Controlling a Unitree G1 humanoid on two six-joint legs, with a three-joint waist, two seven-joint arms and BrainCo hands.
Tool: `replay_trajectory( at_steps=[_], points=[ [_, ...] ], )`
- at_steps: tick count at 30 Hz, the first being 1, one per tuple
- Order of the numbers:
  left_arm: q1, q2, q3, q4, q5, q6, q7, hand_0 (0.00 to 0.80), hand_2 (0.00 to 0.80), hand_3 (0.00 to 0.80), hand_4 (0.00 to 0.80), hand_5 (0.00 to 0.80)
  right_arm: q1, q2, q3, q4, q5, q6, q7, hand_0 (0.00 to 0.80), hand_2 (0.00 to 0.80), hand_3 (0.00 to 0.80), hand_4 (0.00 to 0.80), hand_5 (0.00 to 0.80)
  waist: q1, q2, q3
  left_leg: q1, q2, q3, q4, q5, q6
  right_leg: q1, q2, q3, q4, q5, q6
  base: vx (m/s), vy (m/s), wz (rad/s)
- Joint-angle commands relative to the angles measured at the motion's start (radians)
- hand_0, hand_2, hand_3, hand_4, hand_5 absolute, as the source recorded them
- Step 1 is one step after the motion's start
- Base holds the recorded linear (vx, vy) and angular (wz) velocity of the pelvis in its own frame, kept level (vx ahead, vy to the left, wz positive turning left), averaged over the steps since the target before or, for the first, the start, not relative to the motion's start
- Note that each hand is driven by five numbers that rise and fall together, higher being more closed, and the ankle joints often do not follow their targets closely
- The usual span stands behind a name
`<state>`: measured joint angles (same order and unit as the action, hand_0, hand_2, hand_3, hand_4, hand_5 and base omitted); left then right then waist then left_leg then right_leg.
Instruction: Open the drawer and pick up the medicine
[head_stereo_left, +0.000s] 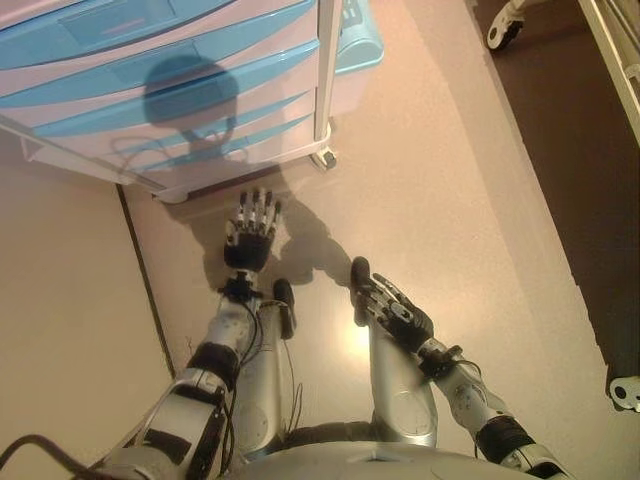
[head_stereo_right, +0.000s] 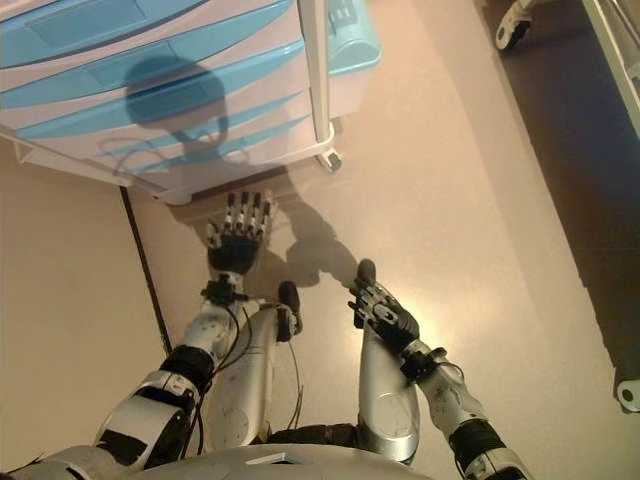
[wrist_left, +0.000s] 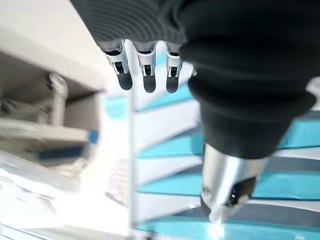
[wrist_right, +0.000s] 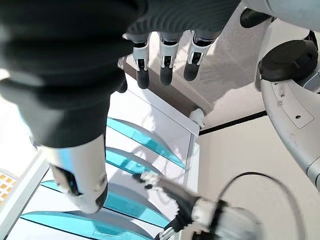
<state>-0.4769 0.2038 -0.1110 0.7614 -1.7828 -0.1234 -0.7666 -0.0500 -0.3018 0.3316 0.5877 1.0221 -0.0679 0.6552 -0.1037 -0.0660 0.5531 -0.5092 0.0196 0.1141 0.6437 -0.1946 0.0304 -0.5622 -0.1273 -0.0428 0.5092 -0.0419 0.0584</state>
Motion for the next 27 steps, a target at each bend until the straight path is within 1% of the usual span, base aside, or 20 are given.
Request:
replay_trajectory(
  at_steps=[1, 7, 11, 14, 21, 27],
  points=[
    [-0.038, 0.025, 0.046, -0.051, -0.087, 0.026, -0.038, 0.0, 0.0, 0.0, 0.0, 0.0, 0.076, -0.015, 0.083, -0.003, 0.015, 0.022, 0.027, 0.0, 0.0, 0.0, 0.0, 0.0, -0.016, 0.01, -0.033, -0.017, -0.026, 0.026, -0.114, 0.019, 0.012, -0.023, 0.031, -0.023, 0.138, -0.135, -0.005, 0.028, 0.035, -0.07],
    [-0.151, 0.09, 0.103, -0.011, -0.177, 0.022, 0.0, 0.0, 0.0, 0.0, 0.0, 0.0, 0.085, -0.027, 0.098, 0.012, 0.017, 0.011, 0.052, 0.0, 0.0, 0.0, 0.0, 0.0, -0.036, -0.001, -0.033, -0.036, -0.022, 0.036, -0.09, -0.004, 0.02, -0.042, 0.037, -0.007, 0.139, -0.134, -0.009, 0.026, 0.044, -0.08],
    [-0.227, 0.125, 0.135, 0.024, -0.189, 0.023, 0.061, 0.0, 0.0, 0.0, 0.0, 0.0, 0.09, -0.037, 0.11, 0.034, 0.015, -0.008, 0.082, 0.0, 0.0, 0.0, 0.0, 0.0, -0.049, -0.005, -0.033, -0.039, -0.013, 0.051, -0.094, -0.009, 0.019, -0.048, 0.038, -0.003, 0.13, -0.134, -0.01, 0.011, 0.039, -0.02],
    [-0.263, 0.148, 0.144, 0.051, -0.189, 0.022, 0.08, 0.0, 0.0, 0.0, 0.0, 0.0, 0.091, -0.04, 0.115, 0.041, 0.013, -0.021, 0.092, 0.0, 0.0, 0.0, 0.0, 0.0, -0.055, -0.005, -0.033, -0.041, -0.014, 0.055, -0.098, -0.011, 0.02, -0.052, 0.039, -0.001, 0.123, -0.131, -0.01, 0.006, 0.028, -0.05],
    [-0.321, 0.189, 0.162, 0.07, -0.189, 0.0, 0.151, 0.0, 0.0, 0.0, 0.0, 0.0, 0.094, -0.049, 0.121, 0.049, 0.032, -0.042, 0.1, 0.0, 0.0, 0.0, 0.0, 0.0, -0.062, -0.006, -0.033, -0.049, -0.018, 0.063, -0.103, -0.019, 0.024, -0.06, 0.046, 0.0, 0.107, -0.126, -0.012, 0.0, 0.0, 0.0],
    [-0.357, 0.21, 0.177, 0.089, -0.189, -0.03, 0.168, 0.0, 0.0, 0.0, 0.0, 0.0, 0.089, -0.052, 0.124, 0.046, 0.03, -0.046, 0.099, 0.0, 0.0, 0.0, 0.0, 0.0, -0.067, -0.006, -0.033, -0.052, -0.015, 0.072, -0.105, -0.023, 0.026, -0.067, 0.048, 0.0, 0.105, -0.125, -0.011, 0.003, 0.007, -0.01]
  ],
)
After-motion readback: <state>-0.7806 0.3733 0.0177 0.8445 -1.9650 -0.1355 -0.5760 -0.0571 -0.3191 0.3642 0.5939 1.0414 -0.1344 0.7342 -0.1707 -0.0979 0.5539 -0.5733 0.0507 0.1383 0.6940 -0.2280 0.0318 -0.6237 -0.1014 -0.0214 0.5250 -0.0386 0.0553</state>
